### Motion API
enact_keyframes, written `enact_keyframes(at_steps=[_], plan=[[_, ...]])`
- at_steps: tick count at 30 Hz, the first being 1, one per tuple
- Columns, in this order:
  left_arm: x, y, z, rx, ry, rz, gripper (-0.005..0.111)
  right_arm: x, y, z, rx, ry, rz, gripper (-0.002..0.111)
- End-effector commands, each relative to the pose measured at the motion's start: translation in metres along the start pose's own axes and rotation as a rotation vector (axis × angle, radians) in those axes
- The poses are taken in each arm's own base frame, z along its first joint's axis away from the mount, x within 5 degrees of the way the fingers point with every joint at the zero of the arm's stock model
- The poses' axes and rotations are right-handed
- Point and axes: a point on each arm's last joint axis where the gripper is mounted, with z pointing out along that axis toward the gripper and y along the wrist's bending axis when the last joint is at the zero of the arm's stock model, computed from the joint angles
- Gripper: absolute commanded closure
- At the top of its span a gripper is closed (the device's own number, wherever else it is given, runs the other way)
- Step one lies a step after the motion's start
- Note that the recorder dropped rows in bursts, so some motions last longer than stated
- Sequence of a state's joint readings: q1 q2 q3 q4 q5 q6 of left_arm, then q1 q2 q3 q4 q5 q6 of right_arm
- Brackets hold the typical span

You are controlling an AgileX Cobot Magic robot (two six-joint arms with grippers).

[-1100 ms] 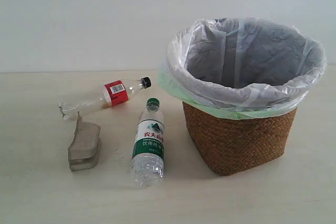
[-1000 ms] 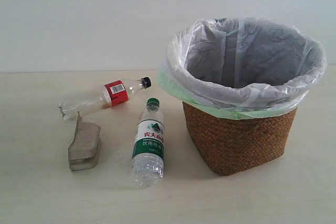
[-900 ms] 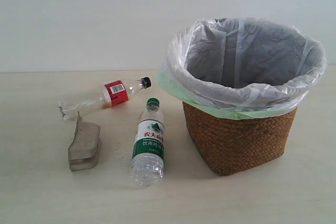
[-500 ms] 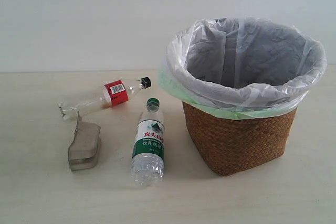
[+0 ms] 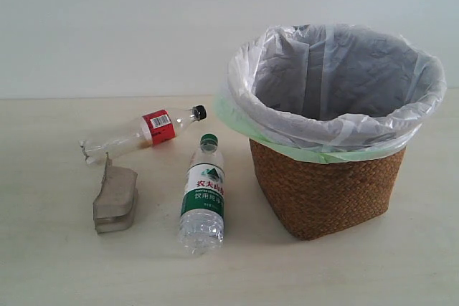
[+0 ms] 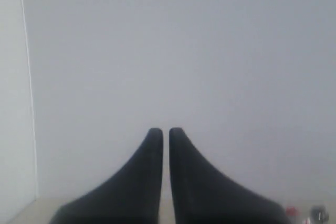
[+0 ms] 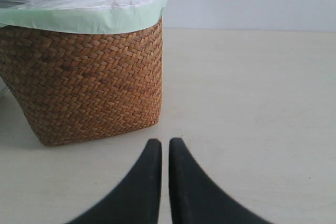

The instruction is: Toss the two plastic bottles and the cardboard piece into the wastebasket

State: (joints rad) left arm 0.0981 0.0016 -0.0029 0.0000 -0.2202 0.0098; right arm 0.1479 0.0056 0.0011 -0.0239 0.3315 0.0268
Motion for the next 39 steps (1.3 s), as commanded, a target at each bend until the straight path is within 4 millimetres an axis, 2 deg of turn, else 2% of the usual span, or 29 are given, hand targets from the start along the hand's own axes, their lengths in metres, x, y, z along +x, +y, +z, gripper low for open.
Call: enact_keyframes(at_steps=[1, 3, 6, 9, 11, 16, 18, 20, 22, 23, 26, 28, 34, 35, 36, 37, 39], plan=[[-0.022, 0.001, -0.003, 0.022, -0.253, -0.241, 0.103, -0.001, 0.000, -0.001, 0.001, -0.016, -0.012, 0.106], [-0.030, 0.001, -0.006, 0.058, -0.344, -0.391, 0.103, -0.001, 0.000, -0.001, 0.001, -0.016, -0.012, 0.106], [-0.039, 0.000, -0.008, 0.103, -0.413, -0.508, 0.103, -0.001, 0.000, -0.001, 0.001, -0.016, -0.012, 0.106], [-0.062, -0.002, -0.001, 0.115, -0.340, -0.482, 0.103, -0.001, 0.000, -0.001, 0.001, -0.016, -0.012, 0.106], [-0.076, -0.004, 0.010, 0.110, -0.253, -0.447, 0.103, -0.001, 0.000, -0.001, 0.001, -0.016, -0.012, 0.106], [-0.116, -0.012, 0.039, 0.183, -0.201, -0.321, 0.100, -0.001, 0.000, -0.001, 0.001, -0.016, -0.012, 0.106], [-0.129, -0.016, 0.054, 0.220, -0.163, -0.315, 0.087, -0.001, 0.000, -0.001, 0.001, -0.016, -0.012, 0.106], [-0.135, -0.019, 0.071, 0.246, -0.109, -0.338, 0.067, -0.001, 0.000, -0.001, 0.001, -0.016, -0.012, 0.106], [-0.138, -0.021, 0.090, 0.263, -0.048, -0.374, 0.038, -0.001, 0.000, -0.001, 0.001, -0.016, -0.012, 0.106], [-0.137, -0.021, 0.098, 0.263, -0.019, -0.395, 0.025, -0.001, 0.000, -0.001, 0.001, -0.016, -0.012, 0.106], [-0.128, -0.026, 0.126, 0.293, 0.111, -0.349, 0.004, -0.001, 0.000, -0.001, 0.001, -0.016, -0.012, 0.106], [-0.117, -0.030, 0.146, 0.335, 0.212, -0.289, 0.002, -0.001, 0.000, -0.001, 0.001, -0.016, -0.012, 0.106], [-0.082, -0.041, 0.210, 0.455, 0.473, -0.221, 0.007, -0.001, 0.000, -0.001, 0.001, -0.016, -0.012, 0.106], [-0.070, -0.044, 0.229, 0.491, 0.528, -0.184, 0.007, -0.001, 0.000, -0.001, 0.001, -0.016, -0.012, 0.106], [-0.065, -0.046, 0.238, 0.518, 0.536, -0.154, 0.007, -0.001, 0.000, -0.001, 0.001, -0.016, -0.012, 0.106], [-0.052, -0.051, 0.252, 0.627, 0.521, 0.008, 0.007, -0.001, 0.000, -0.001, 0.001, -0.016, -0.012, 0.106], [-0.029, -0.055, 0.269, 0.707, 0.548, 0.069, 0.007, -0.001, 0.000, -0.001, 0.001, -0.016, -0.012, 0.106]])
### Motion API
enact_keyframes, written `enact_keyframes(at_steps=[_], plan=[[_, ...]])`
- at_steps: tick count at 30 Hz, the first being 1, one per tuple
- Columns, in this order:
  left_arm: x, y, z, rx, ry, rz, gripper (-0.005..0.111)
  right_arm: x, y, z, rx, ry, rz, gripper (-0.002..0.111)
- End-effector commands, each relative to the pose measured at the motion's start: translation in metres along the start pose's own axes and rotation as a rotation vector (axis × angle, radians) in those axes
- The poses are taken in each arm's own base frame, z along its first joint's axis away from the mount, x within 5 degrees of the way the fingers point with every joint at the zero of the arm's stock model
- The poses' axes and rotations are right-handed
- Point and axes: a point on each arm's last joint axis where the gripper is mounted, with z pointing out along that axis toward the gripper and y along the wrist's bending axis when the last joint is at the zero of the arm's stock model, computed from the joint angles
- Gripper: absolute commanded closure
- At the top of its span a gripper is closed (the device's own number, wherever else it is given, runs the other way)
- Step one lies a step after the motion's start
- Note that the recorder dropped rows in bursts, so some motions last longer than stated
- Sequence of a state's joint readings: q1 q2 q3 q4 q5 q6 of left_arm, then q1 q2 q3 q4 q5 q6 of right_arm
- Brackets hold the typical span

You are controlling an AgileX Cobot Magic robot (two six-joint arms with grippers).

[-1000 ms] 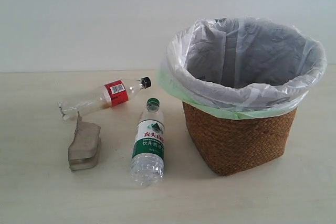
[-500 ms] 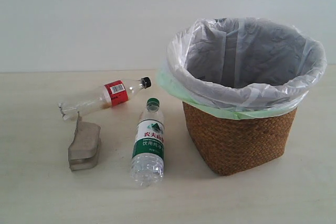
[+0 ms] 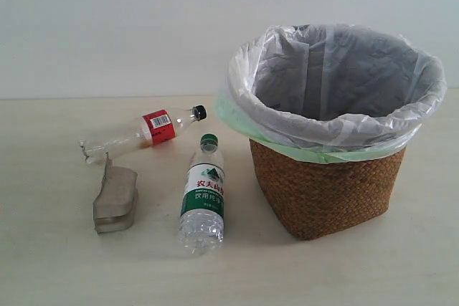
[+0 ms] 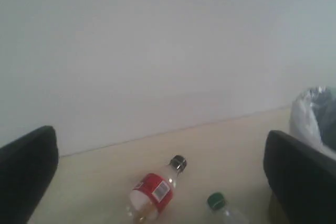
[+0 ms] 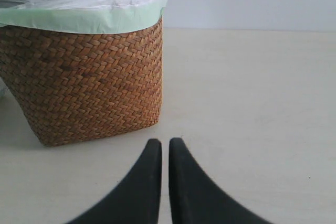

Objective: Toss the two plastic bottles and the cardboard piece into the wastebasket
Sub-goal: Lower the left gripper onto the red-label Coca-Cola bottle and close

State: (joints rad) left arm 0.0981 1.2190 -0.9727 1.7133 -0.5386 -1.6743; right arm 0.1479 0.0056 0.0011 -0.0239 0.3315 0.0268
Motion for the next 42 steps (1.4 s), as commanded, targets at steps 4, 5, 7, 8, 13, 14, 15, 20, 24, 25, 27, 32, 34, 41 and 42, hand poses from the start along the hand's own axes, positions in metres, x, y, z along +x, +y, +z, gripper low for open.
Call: enact_keyframes(at_steps=[4, 5, 7, 8, 13, 14, 15, 20, 24, 25, 27, 32, 34, 41, 42], plan=[[0.048, 0.037, 0.079, 0.090, 0.197, 0.146, 0.007, -0.001, 0.000, -0.001, 0.001, -0.016, -0.012, 0.106], [0.058, 0.042, 0.089, 0.097, 0.224, 0.148, 0.007, -0.001, 0.000, -0.001, 0.001, -0.016, -0.012, 0.106], [0.075, 0.048, 0.108, 0.117, 0.267, 0.126, 0.007, -0.001, 0.000, -0.001, 0.001, -0.016, -0.012, 0.106], [0.078, 0.050, 0.118, 0.087, 0.281, 0.117, 0.007, -0.001, 0.000, -0.001, 0.001, -0.016, -0.012, 0.106], [0.073, 0.056, 0.137, -0.457, 0.367, 0.524, 0.007, -0.001, 0.000, -0.001, 0.001, -0.016, -0.012, 0.106], [0.070, 0.056, 0.137, -0.482, 0.367, 0.516, 0.008, -0.001, 0.000, -0.001, 0.001, -0.016, -0.012, 0.106], [0.066, 0.055, 0.139, -0.491, 0.363, 0.480, 0.010, -0.001, 0.000, -0.001, 0.001, -0.016, -0.012, 0.106], [0.065, 0.056, 0.148, -0.516, 0.473, 0.284, 0.020, -0.001, 0.000, -0.001, 0.001, -0.016, -0.012, 0.106], [0.068, 0.060, 0.159, -0.511, 0.767, 0.187, 0.019, -0.001, 0.000, -0.001, 0.001, -0.016, -0.012, 0.106], [0.068, 0.059, 0.162, -0.493, 0.808, 0.161, 0.020, -0.001, 0.000, -0.001, 0.001, -0.016, -0.012, 0.106], [0.069, 0.050, 0.170, -0.355, 0.875, 0.137, 0.020, -0.001, 0.000, -0.001, 0.001, -0.016, -0.012, 0.106], [0.079, 0.008, 0.183, 0.236, 0.883, 0.448, 0.020, -0.001, 0.000, -0.001, 0.001, -0.016, -0.012, 0.106], [0.084, 0.000, 0.188, 0.312, 0.875, 0.553, 0.020, -0.001, 0.000, -0.001, 0.001, -0.016, -0.012, 0.106], [0.102, -0.001, 0.211, 0.327, 0.809, 0.704, 0.020, -0.001, 0.000, -0.001, 0.001, -0.016, -0.012, 0.106], [0.108, 0.000, 0.214, 0.327, 0.815, 0.701, 0.020, -0.001, 0.000, -0.001, 0.001, -0.016, -0.012, 0.106]])
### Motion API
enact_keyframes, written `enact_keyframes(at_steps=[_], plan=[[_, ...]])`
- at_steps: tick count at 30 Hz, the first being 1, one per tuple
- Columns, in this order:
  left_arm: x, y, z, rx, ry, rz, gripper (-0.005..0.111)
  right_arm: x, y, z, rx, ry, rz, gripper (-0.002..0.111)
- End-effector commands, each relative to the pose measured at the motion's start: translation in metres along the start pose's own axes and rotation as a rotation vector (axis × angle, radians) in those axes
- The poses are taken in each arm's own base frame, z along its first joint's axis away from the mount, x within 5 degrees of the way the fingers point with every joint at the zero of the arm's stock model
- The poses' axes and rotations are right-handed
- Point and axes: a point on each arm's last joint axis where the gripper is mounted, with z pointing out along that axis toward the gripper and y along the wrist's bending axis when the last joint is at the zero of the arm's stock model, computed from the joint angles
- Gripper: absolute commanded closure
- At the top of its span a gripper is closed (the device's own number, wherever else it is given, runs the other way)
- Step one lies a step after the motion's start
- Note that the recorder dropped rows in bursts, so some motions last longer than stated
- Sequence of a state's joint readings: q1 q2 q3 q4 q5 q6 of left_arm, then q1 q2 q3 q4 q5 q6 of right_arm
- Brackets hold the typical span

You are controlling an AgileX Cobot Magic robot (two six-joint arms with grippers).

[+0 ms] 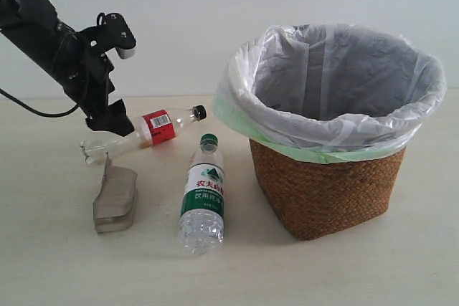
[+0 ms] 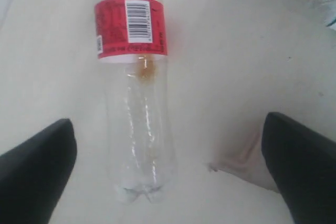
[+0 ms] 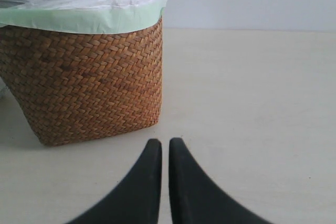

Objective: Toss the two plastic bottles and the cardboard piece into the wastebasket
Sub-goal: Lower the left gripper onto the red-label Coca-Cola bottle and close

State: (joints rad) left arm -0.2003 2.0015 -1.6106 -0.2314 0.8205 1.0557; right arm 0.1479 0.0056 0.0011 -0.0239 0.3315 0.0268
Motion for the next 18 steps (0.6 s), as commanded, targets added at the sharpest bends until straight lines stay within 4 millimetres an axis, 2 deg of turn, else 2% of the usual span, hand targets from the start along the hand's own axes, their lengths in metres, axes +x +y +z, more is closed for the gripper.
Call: enact_keyframes(at_steps=[1, 5, 18], plan=[[0.001, 0.001, 0.025, -0.004, -0.005, 0.033, 0.020, -0.001, 0.000, -0.001, 0.001, -0.016, -0.012, 0.106], [0.005, 0.003, 0.045, -0.025, -0.006, 0.043, 0.020, -0.001, 0.000, -0.001, 0.001, -0.016, -0.012, 0.106], [0.016, 0.010, 0.084, -0.093, -0.017, 0.024, 0.020, -0.001, 0.000, -0.001, 0.001, -0.016, -0.012, 0.106]])
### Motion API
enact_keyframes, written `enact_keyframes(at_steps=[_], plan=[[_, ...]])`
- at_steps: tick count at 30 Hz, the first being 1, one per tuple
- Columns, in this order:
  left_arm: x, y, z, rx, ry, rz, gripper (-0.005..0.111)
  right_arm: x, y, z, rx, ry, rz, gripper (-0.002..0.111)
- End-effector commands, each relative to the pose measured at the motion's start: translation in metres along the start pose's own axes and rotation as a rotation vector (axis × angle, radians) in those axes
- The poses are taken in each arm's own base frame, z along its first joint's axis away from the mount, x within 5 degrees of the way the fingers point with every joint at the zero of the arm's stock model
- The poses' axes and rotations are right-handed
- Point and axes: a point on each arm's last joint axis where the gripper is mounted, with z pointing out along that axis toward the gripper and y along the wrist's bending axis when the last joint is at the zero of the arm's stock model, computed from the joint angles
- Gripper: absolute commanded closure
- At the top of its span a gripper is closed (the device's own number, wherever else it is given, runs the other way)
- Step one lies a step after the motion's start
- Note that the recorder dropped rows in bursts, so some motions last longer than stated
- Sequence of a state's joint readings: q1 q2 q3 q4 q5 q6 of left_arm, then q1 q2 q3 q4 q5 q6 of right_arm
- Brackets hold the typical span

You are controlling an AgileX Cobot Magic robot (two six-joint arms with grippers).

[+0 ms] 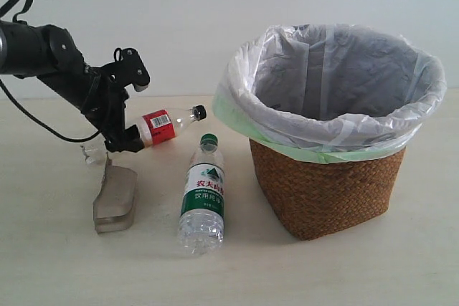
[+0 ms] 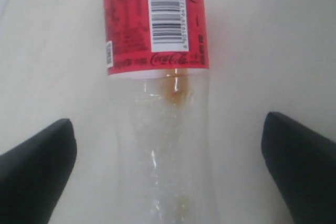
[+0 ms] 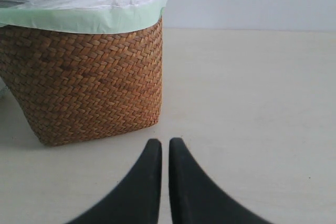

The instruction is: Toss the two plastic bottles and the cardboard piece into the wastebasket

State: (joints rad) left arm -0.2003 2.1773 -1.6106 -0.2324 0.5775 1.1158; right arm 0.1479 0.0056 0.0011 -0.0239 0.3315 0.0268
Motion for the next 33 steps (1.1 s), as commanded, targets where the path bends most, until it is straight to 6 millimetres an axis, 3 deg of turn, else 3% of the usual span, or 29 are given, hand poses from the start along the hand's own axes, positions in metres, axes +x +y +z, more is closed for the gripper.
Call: enact_keyframes(at_steps=[1, 9, 20, 21, 26, 33], plan=[[0.004, 0.001, 0.012, -0.015, -0.006, -0.013, 0.020, -0.001, 0.000, -0.001, 0.001, -0.016, -0.012, 0.106], [0.012, 0.005, 0.022, -0.039, -0.004, -0.030, 0.025, -0.001, 0.000, -0.001, 0.001, -0.016, -0.012, 0.106], [0.024, -0.008, 0.041, 0.051, 0.061, -0.010, 0.103, -0.001, 0.000, -0.001, 0.001, -0.016, -0.012, 0.106], [0.024, -0.008, 0.040, 0.055, 0.068, -0.002, 0.103, -0.001, 0.000, -0.001, 0.001, -0.016, -0.012, 0.106], [0.014, 0.003, 0.020, -0.012, 0.032, -0.035, 0.103, -0.001, 0.000, -0.001, 0.001, -0.016, -0.012, 0.106], [-0.008, 0.024, -0.044, -0.163, -0.045, -0.105, 0.103, -0.001, 0.000, -0.001, 0.001, -0.016, -0.012, 0.106]])
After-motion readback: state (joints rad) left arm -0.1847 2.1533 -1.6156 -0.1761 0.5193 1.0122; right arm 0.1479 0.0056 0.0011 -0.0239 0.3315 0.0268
